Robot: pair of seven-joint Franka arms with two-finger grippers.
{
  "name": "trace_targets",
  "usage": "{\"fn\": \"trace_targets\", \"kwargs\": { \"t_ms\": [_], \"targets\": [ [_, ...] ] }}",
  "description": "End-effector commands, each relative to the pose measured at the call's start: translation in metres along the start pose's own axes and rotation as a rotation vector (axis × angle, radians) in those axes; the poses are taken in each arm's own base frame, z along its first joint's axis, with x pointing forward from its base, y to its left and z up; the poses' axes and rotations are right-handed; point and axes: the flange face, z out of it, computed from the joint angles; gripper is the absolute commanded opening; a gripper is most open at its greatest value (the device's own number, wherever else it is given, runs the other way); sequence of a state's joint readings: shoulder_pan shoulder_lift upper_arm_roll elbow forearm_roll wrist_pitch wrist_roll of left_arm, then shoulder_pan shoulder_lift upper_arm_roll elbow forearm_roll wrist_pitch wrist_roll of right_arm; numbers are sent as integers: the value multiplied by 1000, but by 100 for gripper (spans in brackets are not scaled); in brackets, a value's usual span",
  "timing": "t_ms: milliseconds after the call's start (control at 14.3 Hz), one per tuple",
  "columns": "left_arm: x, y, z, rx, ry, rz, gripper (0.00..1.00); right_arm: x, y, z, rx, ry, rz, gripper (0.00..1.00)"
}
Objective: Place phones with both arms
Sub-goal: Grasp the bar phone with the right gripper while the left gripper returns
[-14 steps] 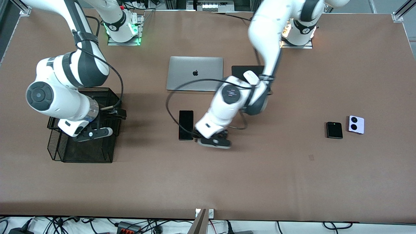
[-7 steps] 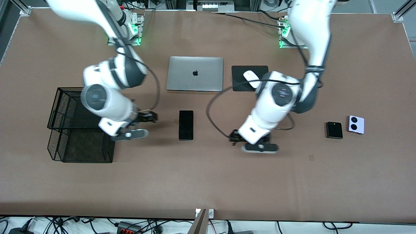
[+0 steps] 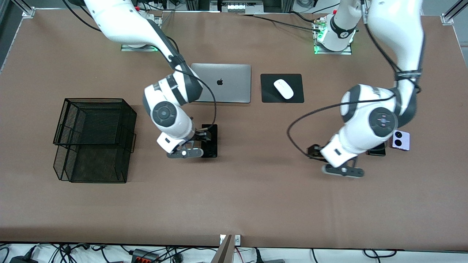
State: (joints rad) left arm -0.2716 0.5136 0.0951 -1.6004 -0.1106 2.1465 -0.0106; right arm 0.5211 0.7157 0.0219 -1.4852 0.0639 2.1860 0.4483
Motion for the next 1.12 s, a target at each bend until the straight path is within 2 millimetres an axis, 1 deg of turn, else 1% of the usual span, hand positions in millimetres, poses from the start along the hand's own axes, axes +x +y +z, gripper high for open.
{"fn": "trace_targets", "kwargs": {
  "t_ms": [0, 70, 140, 210, 350, 491, 631, 701, 771, 841, 911, 1051],
  "targets": [
    [-17, -59, 10, 35, -26, 105, 100, -5, -24, 24, -20, 19, 46, 100],
    [-22, -80, 23, 47, -10, 128, 100, -11, -33, 30, -46, 27, 46, 100],
    [-32, -108, 38, 52, -5, 110, 100, -15, -39, 35, -73, 36, 37, 100],
    [-39, -137, 48, 53, -4, 79, 100, -16, -38, 39, -96, 44, 39, 100],
    [-48, -164, 66, 24, -29, 89, 100, -21, -45, 42, -104, 43, 33, 100],
    [-55, -196, 75, 19, -43, 113, 100, -23, -47, 48, -100, 35, 58, 100],
    [-55, -199, 77, 23, -30, 149, 100, -27, -49, 58, -105, 23, 85, 100],
    [-56, -199, 83, 22, -32, 171, 100, -29, -52, 60, -106, 22, 81, 100],
    [-57, -203, 88, 24, -29, 189, 100, -30, -52, 64, -109, 18, 84, 100],
    [-58, -211, 95, 29, -18, 210, 100, -30, -51, 67, -112, 13, 85, 100],
    [-62, -215, 100, 30, -14, 225, 100, -31, -51, 71, -114, 9, 86, 100],
    [-78, -233, 112, 39, 2, 200, 100, -32, -51, 75, -116, 4, 83, 100]
  ]
}}
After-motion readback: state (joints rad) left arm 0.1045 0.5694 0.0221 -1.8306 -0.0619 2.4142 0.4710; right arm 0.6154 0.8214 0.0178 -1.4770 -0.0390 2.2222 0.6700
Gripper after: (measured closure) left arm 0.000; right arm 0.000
